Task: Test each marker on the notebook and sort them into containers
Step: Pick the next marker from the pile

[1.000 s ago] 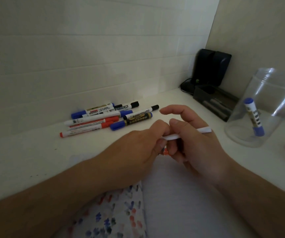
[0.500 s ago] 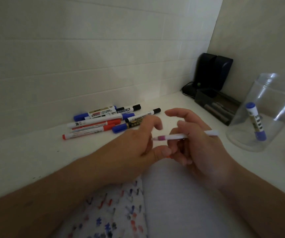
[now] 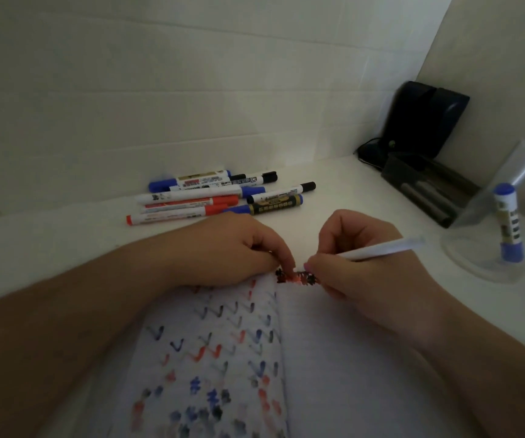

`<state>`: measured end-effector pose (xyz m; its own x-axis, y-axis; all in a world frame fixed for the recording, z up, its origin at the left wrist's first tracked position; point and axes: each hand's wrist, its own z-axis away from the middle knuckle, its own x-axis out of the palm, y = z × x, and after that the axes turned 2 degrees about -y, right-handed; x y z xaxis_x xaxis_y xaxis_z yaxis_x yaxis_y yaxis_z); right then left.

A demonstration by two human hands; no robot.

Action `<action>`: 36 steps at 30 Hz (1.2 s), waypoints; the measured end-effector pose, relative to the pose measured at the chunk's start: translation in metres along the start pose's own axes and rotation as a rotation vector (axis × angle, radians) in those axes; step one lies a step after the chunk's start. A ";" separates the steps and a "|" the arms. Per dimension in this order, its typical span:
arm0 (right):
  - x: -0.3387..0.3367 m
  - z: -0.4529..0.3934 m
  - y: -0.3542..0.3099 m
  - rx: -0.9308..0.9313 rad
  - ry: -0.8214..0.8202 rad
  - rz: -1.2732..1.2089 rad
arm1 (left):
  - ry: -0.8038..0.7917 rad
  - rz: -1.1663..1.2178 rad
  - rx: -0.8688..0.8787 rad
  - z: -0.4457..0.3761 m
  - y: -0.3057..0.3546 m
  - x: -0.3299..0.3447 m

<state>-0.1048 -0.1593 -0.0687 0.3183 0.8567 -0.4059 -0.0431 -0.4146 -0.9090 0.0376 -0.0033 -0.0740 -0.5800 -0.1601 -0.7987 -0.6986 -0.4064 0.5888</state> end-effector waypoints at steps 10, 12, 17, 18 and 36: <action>0.015 -0.005 0.004 0.057 0.054 0.110 | 0.016 -0.023 0.085 -0.007 -0.009 0.005; 0.015 -0.006 0.004 0.068 0.062 0.068 | 0.010 -0.021 0.086 -0.007 -0.010 0.005; 0.016 -0.006 0.002 0.092 0.046 -0.007 | 0.011 -0.021 0.084 -0.008 -0.010 0.006; 0.017 -0.005 0.002 0.094 0.042 0.005 | 0.014 -0.019 0.083 -0.008 -0.011 0.006; 0.018 -0.005 0.001 0.048 0.066 0.157 | 0.060 -0.027 0.095 -0.009 -0.012 0.006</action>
<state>-0.0942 -0.1456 -0.0771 0.3653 0.7598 -0.5379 -0.1424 -0.5254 -0.8388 0.0468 -0.0073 -0.0868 -0.5365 -0.2048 -0.8187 -0.7517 -0.3251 0.5739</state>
